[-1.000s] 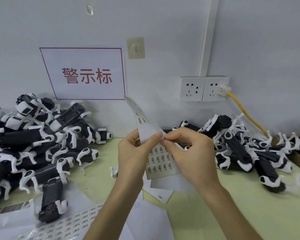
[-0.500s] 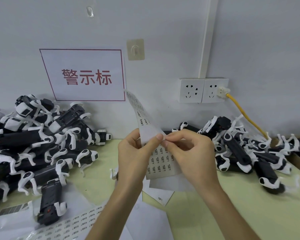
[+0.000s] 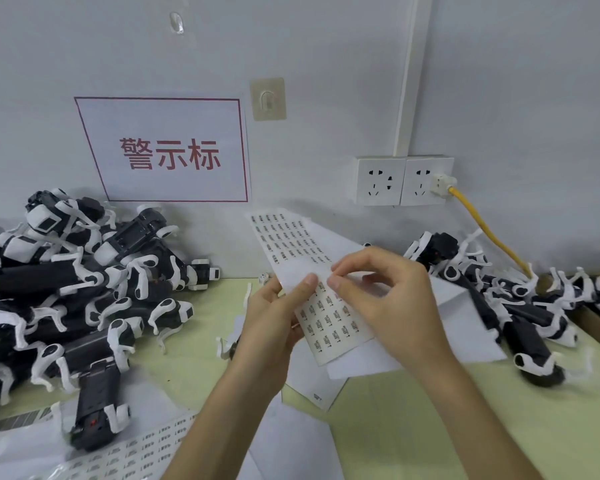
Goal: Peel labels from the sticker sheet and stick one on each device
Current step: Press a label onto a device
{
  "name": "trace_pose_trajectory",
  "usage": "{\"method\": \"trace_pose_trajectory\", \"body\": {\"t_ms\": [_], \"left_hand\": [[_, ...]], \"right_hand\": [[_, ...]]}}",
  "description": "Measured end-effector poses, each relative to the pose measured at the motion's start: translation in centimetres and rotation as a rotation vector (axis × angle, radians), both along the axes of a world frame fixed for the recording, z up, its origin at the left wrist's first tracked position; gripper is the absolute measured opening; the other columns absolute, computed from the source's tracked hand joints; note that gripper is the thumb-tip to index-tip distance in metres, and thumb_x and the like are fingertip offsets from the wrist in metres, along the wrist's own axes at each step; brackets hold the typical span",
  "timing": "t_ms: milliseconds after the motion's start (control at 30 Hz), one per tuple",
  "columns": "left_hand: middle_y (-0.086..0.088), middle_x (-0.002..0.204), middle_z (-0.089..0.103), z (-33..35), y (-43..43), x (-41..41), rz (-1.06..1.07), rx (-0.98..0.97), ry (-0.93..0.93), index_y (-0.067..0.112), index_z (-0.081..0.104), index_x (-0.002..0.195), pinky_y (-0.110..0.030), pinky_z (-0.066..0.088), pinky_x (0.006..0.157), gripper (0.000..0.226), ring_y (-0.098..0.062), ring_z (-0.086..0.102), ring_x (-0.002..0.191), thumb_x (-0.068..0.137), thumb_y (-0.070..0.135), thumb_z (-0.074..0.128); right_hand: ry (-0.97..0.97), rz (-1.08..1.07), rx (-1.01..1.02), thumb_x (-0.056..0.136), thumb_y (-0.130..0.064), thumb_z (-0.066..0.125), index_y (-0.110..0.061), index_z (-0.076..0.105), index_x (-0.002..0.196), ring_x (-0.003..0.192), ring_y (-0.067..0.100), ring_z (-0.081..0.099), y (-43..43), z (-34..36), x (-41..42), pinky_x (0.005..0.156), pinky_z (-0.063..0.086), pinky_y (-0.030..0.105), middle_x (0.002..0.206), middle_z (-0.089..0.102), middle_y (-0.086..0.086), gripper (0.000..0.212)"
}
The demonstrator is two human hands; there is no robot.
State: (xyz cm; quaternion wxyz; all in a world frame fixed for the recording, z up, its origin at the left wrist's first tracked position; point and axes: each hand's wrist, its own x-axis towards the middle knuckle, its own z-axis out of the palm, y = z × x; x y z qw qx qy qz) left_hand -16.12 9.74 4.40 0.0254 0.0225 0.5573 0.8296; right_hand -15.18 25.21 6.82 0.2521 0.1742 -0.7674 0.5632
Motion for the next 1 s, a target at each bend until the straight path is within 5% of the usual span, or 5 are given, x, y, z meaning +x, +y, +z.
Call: {"method": "trace_pose_trajectory", "body": {"t_ms": [167, 300, 500, 733, 1000], "left_hand": [[-0.007, 0.126, 0.072, -2.3, 0.1, -0.4, -0.253, -0.465, -0.132, 0.011, 0.047, 0.144, -0.043, 0.057, 0.099, 0.051, -0.025, 0.071, 0.110, 0.098, 0.012, 0.066], [0.003, 0.161, 0.035, -1.4, 1.3, 0.3, 0.032, -0.847, 0.074, 0.020, 0.004, 0.162, -0.030, 0.035, 0.116, 0.088, -0.015, 0.040, 0.144, 0.099, 0.024, 0.066], [0.009, 0.104, 0.078, 2.5, 1.4, 2.1, 0.215, -0.307, 0.415, 0.029, 0.075, 0.107, -0.020, 0.055, 0.077, 0.015, -0.006, 0.072, 0.097, 0.096, 0.021, 0.070], [0.002, 0.092, 0.077, 2.9, 1.0, 2.4, 0.134, -0.142, 0.246, 0.027, 0.080, 0.086, -0.028, 0.048, 0.078, 0.008, -0.007, 0.069, 0.085, 0.087, 0.027, 0.073], [0.003, 0.076, 0.070, 3.3, 0.7, 2.3, 0.232, -0.159, 0.359, 0.032, 0.073, 0.072, -0.018, 0.051, 0.064, 0.030, -0.009, 0.065, 0.073, 0.095, 0.013, 0.068]], "right_hand": [[-0.239, 0.296, -0.408, 0.085, -0.017, 0.070, -0.022, 0.079, 0.085, 0.085, 0.014, 0.071, 1.0, 1.2, 0.1, 0.072, 0.053, 0.018, 0.093, 0.077, 0.003, 0.010], [-0.373, 0.407, -0.492, 0.082, -0.030, 0.061, -0.022, 0.081, 0.095, 0.085, 0.013, 0.067, 1.6, 1.4, 0.0, 0.071, 0.051, 0.020, 0.100, 0.076, 0.004, 0.026], [-0.435, 0.484, -0.527, 0.083, -0.031, 0.060, -0.018, 0.080, 0.102, 0.078, 0.012, 0.060, 1.3, 1.1, -0.2, 0.077, 0.046, 0.028, 0.097, 0.070, 0.002, 0.031], [-0.433, 0.531, -0.499, 0.086, -0.030, 0.059, -0.016, 0.078, 0.108, 0.077, 0.013, 0.059, 0.9, 0.9, 0.0, 0.071, 0.051, 0.025, 0.099, 0.071, 0.004, 0.033], [-0.397, 0.485, -0.421, 0.086, -0.027, 0.063, -0.016, 0.079, 0.110, 0.078, 0.016, 0.059, 0.5, 0.8, 0.1, 0.074, 0.050, 0.025, 0.096, 0.070, 0.007, 0.031]]}}
